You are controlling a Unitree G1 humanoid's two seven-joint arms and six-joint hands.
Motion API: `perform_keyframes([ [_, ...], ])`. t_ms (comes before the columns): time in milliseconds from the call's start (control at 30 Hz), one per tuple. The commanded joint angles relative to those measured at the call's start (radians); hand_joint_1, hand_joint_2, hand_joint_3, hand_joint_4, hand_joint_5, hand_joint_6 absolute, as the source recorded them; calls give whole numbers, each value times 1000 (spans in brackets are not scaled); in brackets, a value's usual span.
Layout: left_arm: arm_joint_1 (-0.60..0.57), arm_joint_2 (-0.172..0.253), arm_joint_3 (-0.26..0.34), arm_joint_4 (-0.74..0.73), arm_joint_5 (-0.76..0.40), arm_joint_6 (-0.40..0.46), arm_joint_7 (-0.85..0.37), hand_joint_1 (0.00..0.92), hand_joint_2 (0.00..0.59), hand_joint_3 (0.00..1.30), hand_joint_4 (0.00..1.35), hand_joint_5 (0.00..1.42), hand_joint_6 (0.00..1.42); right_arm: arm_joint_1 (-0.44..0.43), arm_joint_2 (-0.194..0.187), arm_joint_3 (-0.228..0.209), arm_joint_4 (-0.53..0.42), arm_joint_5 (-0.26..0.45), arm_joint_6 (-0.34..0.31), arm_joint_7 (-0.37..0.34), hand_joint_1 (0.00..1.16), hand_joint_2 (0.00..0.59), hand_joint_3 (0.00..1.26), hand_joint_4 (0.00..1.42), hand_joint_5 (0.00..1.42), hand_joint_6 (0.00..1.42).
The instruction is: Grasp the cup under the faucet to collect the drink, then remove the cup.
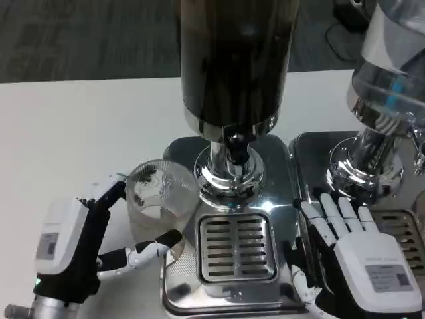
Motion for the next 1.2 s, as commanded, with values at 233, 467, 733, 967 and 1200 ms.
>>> perform_keyframes([
  [233,-88,-28,-69,36,-3,-41,-35,481,169,362,384,599,472,34,25,-10,-42,-9,45,-38,293,539,115,0,0,0],
  [467,-127,-59,-105,71,-12,-54,-70,465,169,363,384,599,472,46,39,-6,-57,-17,66,-41,295,541,115,0,0,0],
  [733,-185,-106,-138,122,-4,-50,-91,457,170,363,384,599,472,66,54,-5,-82,-27,96,-41,296,542,110,0,0,0],
  [967,-225,-134,-167,160,5,-32,-81,451,167,363,383,599,467,74,54,-11,-94,-20,104,-39,297,542,106,0,0,0],
  [1200,-242,-148,-189,198,-2,-2,-93,426,158,354,369,581,434,73,56,-13,-92,-14,103,-40,298,542,106,0,0,0],
])
